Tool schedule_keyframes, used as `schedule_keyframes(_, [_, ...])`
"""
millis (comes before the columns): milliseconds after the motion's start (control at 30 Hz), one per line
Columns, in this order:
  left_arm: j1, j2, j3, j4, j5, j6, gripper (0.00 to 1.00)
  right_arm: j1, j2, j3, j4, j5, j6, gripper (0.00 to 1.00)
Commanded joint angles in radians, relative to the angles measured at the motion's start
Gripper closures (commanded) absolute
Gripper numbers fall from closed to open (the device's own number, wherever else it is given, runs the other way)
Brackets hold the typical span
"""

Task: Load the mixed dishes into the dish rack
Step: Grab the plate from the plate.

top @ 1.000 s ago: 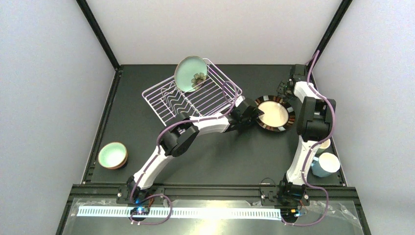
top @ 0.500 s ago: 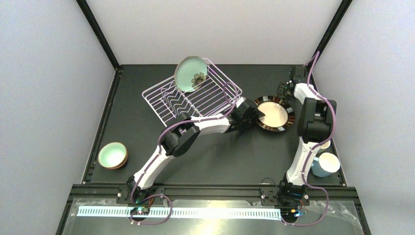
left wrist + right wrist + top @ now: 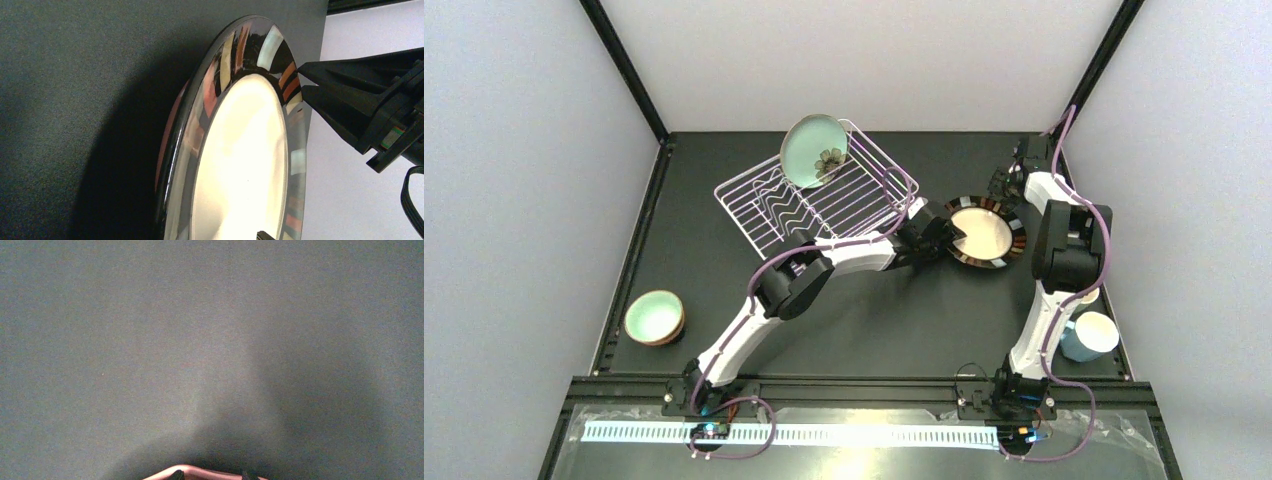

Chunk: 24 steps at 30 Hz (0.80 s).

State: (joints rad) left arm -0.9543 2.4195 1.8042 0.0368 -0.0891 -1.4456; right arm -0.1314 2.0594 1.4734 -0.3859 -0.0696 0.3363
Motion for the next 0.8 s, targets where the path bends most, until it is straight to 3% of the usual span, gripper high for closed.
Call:
schedule_keyframes(0, [-0.004, 0.031, 0.064, 0.034, -0.005, 0.017, 0.02, 0.013, 0.000, -0.069, -0.168, -0.070, -0.025, 0.35])
schedule_keyframes(767, [-0.003, 0.032, 0.094, 0.023, -0.007, 0.065, 0.03, 0.018, -0.030, -0.128, -0.164, -0.096, -0.036, 0.35])
